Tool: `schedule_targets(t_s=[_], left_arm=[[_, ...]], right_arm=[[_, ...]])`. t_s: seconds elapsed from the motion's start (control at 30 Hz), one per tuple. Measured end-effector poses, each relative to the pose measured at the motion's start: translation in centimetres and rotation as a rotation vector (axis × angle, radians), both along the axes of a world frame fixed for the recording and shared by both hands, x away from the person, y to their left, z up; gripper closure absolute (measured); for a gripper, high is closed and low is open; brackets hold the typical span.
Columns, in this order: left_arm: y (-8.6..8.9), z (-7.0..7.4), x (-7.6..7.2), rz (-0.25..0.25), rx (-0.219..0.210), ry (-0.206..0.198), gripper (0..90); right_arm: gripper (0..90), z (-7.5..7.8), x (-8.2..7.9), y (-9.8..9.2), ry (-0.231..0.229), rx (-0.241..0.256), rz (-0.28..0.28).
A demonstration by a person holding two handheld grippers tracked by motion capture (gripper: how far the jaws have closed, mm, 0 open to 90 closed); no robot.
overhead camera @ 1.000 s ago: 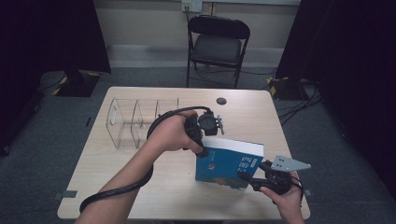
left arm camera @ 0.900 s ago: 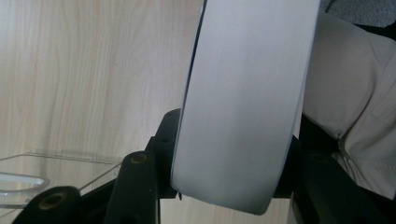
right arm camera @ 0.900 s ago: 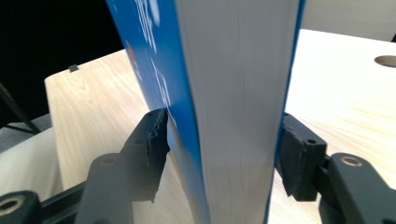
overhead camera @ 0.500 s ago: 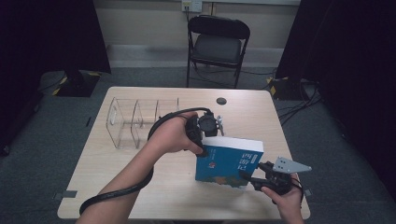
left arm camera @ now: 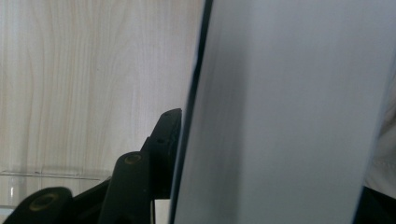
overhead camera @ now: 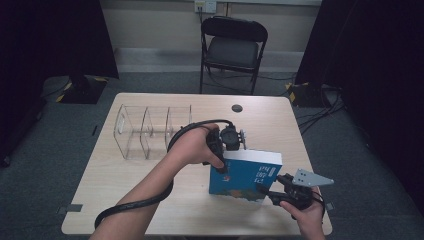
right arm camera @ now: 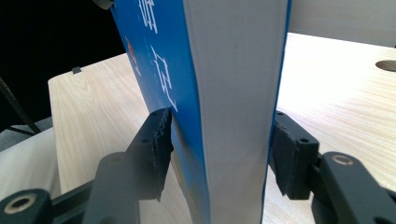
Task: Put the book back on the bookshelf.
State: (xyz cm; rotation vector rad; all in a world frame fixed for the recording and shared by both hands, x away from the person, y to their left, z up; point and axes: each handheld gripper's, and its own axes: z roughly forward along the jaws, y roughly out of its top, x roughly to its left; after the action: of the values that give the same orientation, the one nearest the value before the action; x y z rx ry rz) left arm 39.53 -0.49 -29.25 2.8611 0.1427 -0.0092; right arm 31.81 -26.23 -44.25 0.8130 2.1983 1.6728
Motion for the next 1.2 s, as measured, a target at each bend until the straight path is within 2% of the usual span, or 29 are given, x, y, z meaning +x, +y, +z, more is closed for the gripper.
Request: schedule_targets(t_s=[0.23,0.37,0.53,0.67,1.2], left_arm=[[0.1,0.0,-0.1,-0.015,0.0,-0.007,54.9],[-0.1,0.0,-0.2,-0.043,0.01,-0.007,56.7],[-0.4,0.1,-0.1,-0.029,0.032,0.0,56.2],[-0.6,-0.1,-0.1,-0.058,0.036,-0.005,56.2],[-1.3,0.0,-0.7,-0.065,0.107,-0.02,60.5]], right_arm=[[44.9,-0.1,0.0,0.0,-0.001,0.004,0.002],[44.9,-0.1,0.0,0.0,0.0,0.005,0.001],[45.0,-0.1,0.0,0.0,-0.001,0.012,0.004],[45.3,-0.1,0.0,-0.1,-0.002,0.007,0.003],[45.1,-0.2,0.1,-0.1,0.003,0.007,0.005]])
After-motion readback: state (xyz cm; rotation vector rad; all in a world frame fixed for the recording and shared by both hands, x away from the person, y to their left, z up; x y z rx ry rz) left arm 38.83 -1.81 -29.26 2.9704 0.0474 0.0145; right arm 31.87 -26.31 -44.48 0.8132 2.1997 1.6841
